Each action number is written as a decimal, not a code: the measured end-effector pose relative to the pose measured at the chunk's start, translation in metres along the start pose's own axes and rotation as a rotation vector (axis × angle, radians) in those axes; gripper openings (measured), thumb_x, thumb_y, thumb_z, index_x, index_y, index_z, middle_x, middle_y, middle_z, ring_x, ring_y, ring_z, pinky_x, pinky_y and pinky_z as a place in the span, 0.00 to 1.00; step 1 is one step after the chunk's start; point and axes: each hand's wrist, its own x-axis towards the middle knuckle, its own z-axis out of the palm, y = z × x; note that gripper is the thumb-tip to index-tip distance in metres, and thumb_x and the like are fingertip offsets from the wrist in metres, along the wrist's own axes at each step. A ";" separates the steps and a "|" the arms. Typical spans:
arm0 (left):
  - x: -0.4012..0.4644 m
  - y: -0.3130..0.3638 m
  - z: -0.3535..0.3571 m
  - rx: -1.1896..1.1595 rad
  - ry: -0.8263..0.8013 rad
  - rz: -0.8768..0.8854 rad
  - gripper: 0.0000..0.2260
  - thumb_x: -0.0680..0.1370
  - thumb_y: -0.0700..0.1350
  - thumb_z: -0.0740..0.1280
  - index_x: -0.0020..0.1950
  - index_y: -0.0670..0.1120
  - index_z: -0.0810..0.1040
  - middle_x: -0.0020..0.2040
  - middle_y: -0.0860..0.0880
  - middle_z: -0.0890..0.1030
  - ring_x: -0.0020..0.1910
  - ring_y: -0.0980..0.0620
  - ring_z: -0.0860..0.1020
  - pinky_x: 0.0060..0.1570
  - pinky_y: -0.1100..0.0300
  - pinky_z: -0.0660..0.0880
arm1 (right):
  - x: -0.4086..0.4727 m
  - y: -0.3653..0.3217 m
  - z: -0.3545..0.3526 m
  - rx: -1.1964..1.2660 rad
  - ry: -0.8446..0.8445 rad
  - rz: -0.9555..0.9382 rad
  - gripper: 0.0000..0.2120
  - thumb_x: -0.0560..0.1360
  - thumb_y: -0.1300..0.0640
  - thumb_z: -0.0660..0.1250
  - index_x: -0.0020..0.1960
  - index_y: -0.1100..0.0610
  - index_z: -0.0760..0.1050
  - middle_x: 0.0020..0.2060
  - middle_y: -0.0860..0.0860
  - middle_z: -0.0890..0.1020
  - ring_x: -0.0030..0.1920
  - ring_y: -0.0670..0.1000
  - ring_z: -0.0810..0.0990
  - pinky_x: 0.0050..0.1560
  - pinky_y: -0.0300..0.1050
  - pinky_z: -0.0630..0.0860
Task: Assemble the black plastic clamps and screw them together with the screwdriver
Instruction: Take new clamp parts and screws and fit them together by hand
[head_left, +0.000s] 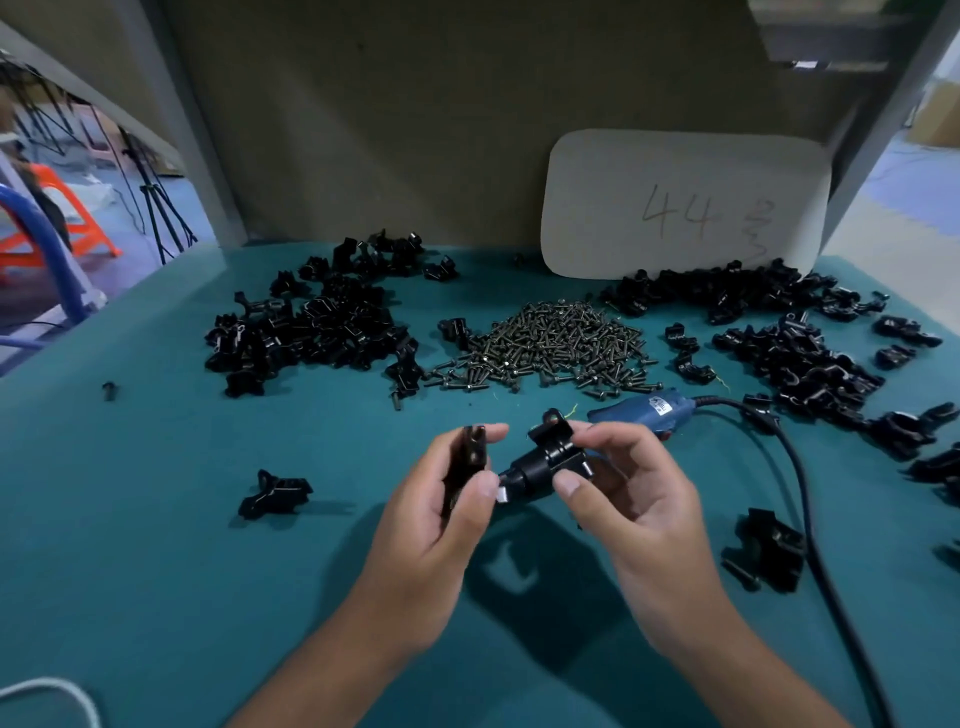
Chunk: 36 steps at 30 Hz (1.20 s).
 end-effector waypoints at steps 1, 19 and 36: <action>0.000 0.000 0.000 0.016 0.009 0.002 0.19 0.78 0.66 0.62 0.68 0.65 0.73 0.45 0.61 0.78 0.39 0.61 0.75 0.43 0.69 0.70 | -0.001 0.002 0.001 0.013 0.005 0.002 0.10 0.71 0.55 0.75 0.50 0.45 0.80 0.54 0.49 0.84 0.47 0.50 0.81 0.46 0.41 0.78; 0.004 0.001 0.002 -0.186 0.075 -0.021 0.27 0.71 0.49 0.76 0.69 0.59 0.75 0.52 0.56 0.83 0.50 0.56 0.81 0.53 0.64 0.76 | -0.001 0.010 0.003 0.089 -0.046 0.043 0.19 0.74 0.63 0.72 0.60 0.44 0.79 0.52 0.48 0.83 0.43 0.52 0.81 0.40 0.42 0.78; 0.005 -0.004 -0.002 0.222 0.225 0.019 0.25 0.78 0.72 0.56 0.52 0.52 0.76 0.39 0.50 0.80 0.38 0.51 0.78 0.40 0.53 0.74 | -0.001 0.004 0.004 0.218 -0.068 0.051 0.09 0.76 0.48 0.66 0.55 0.45 0.78 0.58 0.58 0.84 0.50 0.56 0.83 0.41 0.47 0.79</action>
